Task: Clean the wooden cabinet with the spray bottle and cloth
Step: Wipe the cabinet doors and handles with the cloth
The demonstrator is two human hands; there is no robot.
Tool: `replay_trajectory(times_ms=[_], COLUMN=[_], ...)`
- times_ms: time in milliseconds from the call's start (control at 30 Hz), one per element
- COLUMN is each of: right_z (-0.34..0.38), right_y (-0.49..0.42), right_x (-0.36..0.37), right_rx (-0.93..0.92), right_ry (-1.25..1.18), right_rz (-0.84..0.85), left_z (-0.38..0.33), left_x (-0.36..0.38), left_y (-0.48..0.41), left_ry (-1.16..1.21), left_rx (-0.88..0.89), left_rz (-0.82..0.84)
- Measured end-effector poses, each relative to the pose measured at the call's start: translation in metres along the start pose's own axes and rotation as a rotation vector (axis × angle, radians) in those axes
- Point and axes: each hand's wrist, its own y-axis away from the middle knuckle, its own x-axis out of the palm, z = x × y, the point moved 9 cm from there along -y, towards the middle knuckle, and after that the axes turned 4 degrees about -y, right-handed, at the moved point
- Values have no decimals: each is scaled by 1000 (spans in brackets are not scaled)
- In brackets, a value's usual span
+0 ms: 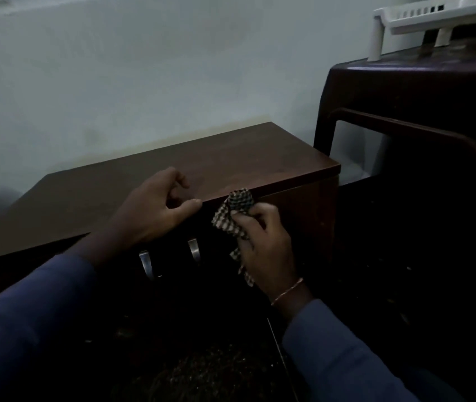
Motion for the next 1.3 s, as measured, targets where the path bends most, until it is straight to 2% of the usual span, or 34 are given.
replay_trajectory(times_ms=[67, 167, 300, 367, 433, 500, 567, 700, 767, 867, 933, 1067, 1133, 1233, 1300], right_z=[-28, -88, -125, -122, -105, -82, -80, -132, -133, -103, -99, -130, -124, -75, -45], right_y=[-3, 22, 69, 66, 39, 11, 4, 39, 25, -6, 6, 68, 63, 22, 19], right_x=[-30, -74, -75, -78, -82, -81, -77, -94, -99, -102, -95, -79, -79, -66, -37], right_rx=[91, 420, 812, 885, 774, 593, 500, 766, 787, 608, 582, 870, 886, 604, 413], right_ry=[35, 99, -29, -59, -33, -5, 2, -129, -82, -5, 25, 7, 21, 66, 72], right_rz=[-153, -443, -573, -668, -684, -626, -604, -846, -818, -758, -724, -747, -744, -599, -408], left_z=[-8, -31, -42, -42, -42, -42, -40, -38, -38, -40, -38, -37, -40, -40, -40], left_x=[1, 11, 27, 28, 27, 27, 27, 25, 25, 24, 24, 24, 24, 23, 23], left_y=[-1, -14, -32, -34, -31, -31, -33, -34, -34, -36, -34, -33, -32, -33, -33], left_ry=[-159, -339, -495, -496, -479, -467, -450, -438, -438, -441, -440, -424, -417, -411, -404], left_rx=[71, 229, 280, 294, 307, 300, 282, 244, 224, 222, 224, 206, 206, 205, 207], left_rz=[2, 46, 96, 54, 14, 17, 22, 7, 10, 11, 12, 24, 26, 24, 23])
